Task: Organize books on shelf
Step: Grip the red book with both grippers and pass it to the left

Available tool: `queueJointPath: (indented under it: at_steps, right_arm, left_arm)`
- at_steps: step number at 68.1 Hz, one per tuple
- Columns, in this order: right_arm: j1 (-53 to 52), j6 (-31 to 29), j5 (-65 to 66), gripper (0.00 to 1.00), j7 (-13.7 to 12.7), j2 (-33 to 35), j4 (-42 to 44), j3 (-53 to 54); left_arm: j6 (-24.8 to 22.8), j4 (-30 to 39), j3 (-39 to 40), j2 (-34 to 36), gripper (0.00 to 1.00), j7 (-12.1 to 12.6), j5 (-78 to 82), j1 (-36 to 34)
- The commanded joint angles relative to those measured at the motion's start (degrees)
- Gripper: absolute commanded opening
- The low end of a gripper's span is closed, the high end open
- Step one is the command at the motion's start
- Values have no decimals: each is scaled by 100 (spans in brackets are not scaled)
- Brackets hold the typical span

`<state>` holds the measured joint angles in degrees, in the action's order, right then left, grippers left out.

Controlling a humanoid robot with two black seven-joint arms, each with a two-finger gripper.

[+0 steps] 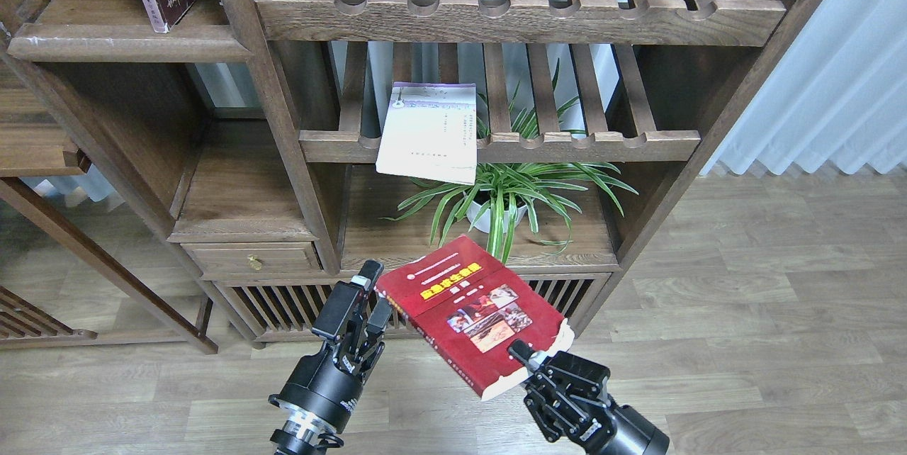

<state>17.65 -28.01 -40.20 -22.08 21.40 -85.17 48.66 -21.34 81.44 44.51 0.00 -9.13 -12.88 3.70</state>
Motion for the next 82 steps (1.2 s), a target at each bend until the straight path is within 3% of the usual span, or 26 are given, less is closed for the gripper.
queueJointPath:
  at_steps: [1, 23, 31, 41, 47, 50, 65, 68, 71, 72, 74, 75, 78, 82]
  right_arm:
    - [-7, 1, 29, 10, 2, 13, 1, -6]
    - [-7, 1, 82, 11, 2, 5, 1, -6]
    - [-16, 1, 144, 12, 2, -13, -8, -94]
    - [-34, 1, 275, 13, 2, -22, -8, -208]
    - [-60, 1, 346, 13, 2, -22, -8, -252]
    - [-60, 1, 354, 13, 2, -22, -8, -252]
    - [-60, 1, 354, 16, 29, -13, 1, -252]
    - [-60, 1, 354, 22, 29, -13, 1, -243]
    - [-60, 1, 381, 35, 37, 13, 9, -243]
    - [-60, 1, 390, 44, 37, 22, 9, -235]
    - [-69, 1, 407, 52, 46, 31, 18, -208]
    - [-69, 1, 425, 62, 46, 40, 35, -173]
    - [-121, 1, 442, 80, 55, 31, 71, -120]
    - [-367, 1, 442, 89, 55, 31, 220, 90]
  left_arm:
    - [122, -41, -21, 0, 78, 184, -126, 8]
    - [236, -41, -91, 0, 74, 360, -329, -10]
    - [236, -49, -100, 0, 68, 430, -338, -10]
    - [157, -67, -171, 0, 47, 606, -346, -10]
    - [-45, -128, -171, 0, 19, 702, -478, -10]
    - [-203, -181, -179, 0, 12, 720, -574, -10]
    - [-353, -252, -180, 0, 7, 834, -566, -10]
    - [-362, -260, -153, 0, 7, 843, -531, -18]
    - [-371, -260, -100, 0, 6, 843, -478, -27]
    - [-405, -260, -74, 0, 6, 834, -417, -27]
    - [-449, -260, -48, 0, 6, 843, -347, -27]
    - [-511, -260, -4, 0, 6, 834, -251, -27]
    - [-651, -260, 92, 0, 5, 843, -14, -18]
    - [-666, -182, 295, 0, 5, 852, 540, -10]
